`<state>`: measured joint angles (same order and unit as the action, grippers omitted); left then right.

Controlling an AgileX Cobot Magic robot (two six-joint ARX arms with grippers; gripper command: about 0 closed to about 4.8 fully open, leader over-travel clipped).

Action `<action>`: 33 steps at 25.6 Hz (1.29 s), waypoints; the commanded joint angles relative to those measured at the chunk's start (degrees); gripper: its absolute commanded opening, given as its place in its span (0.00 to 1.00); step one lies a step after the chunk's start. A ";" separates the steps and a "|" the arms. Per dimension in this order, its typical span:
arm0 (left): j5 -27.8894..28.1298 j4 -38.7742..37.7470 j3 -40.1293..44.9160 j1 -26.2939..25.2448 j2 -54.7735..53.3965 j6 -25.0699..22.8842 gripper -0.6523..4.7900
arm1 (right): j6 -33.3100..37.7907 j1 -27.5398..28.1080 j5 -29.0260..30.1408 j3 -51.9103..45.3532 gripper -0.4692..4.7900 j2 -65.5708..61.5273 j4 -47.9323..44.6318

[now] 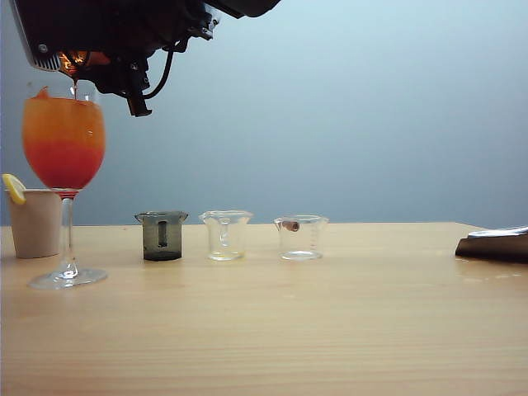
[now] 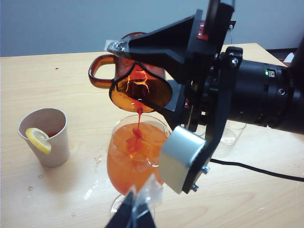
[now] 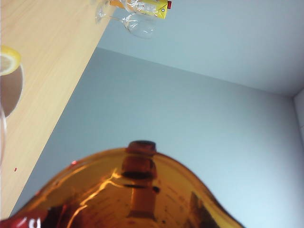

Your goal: Pick up the fourth measuring cup from the left, pour the grenadine inside into the goblet, and finally put the measuring cup back in its original place.

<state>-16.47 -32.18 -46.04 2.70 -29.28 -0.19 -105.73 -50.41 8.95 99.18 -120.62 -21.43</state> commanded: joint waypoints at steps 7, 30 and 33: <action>-0.07 0.50 0.00 0.07 0.11 0.15 0.11 | 0.04 -0.04 -0.26 0.24 0.09 0.55 -0.90; -0.09 0.50 0.00 0.09 0.11 0.15 0.11 | 0.72 -0.11 -0.07 0.24 0.09 0.55 -0.90; -0.09 0.50 0.00 0.09 0.11 0.15 0.11 | 0.94 -0.13 -0.07 0.24 0.09 0.57 -0.90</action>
